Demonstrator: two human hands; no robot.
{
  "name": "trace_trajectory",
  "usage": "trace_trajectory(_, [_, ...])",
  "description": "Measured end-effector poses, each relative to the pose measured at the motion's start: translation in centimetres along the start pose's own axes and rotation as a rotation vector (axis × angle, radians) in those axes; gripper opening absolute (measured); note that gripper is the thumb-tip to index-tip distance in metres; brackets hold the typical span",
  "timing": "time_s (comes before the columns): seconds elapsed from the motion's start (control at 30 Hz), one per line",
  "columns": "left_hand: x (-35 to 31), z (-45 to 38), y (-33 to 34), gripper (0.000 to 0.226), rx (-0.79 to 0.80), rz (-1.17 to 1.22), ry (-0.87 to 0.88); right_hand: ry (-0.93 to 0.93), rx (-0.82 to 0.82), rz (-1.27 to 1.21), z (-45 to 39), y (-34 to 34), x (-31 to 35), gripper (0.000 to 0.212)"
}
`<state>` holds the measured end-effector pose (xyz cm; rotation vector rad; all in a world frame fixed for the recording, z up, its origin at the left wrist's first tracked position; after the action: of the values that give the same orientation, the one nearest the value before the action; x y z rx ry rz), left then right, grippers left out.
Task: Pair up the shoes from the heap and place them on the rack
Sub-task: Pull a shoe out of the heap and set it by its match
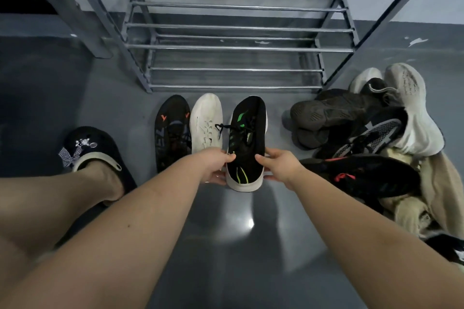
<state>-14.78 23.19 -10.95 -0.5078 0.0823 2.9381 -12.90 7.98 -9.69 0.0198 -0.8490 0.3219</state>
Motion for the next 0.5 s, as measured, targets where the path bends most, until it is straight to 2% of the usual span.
trace_trajectory(0.17, [-1.3, -3.1, -0.8, 0.040, -0.031, 0.066, -0.029, 0.000, -0.013, 0.043, -3.8, -0.1, 0.5, 0.039])
trace_trajectory(0.37, [-1.4, -5.3, -1.1, 0.035, -0.077, 0.104, -0.029, 0.005, 0.011, 0.179, -6.9, 0.3, 0.0, 0.036])
trace_trajectory(0.43, [-1.8, -5.5, -1.8, 0.031, -0.160, -0.031, 0.029, -0.002, 0.030, 0.209, -7.0, 0.5, -0.3, 0.039])
trace_trajectory(0.5, [-2.6, -5.3, -2.3, 0.031, -0.266, -0.270, 0.120, -0.009, 0.046, 0.220, -6.7, 0.6, -0.4, 0.045])
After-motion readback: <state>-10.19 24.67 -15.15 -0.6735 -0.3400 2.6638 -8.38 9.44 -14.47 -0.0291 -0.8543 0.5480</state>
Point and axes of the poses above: each hand's wrist, its own z-axis away from the middle knuckle, its own y-axis out of the palm, x = y × z, the point moved 9 cm from there along -z, towards the middle knuckle, and after that the axes turned 7 degrees about -y, right-handed, at the moved point
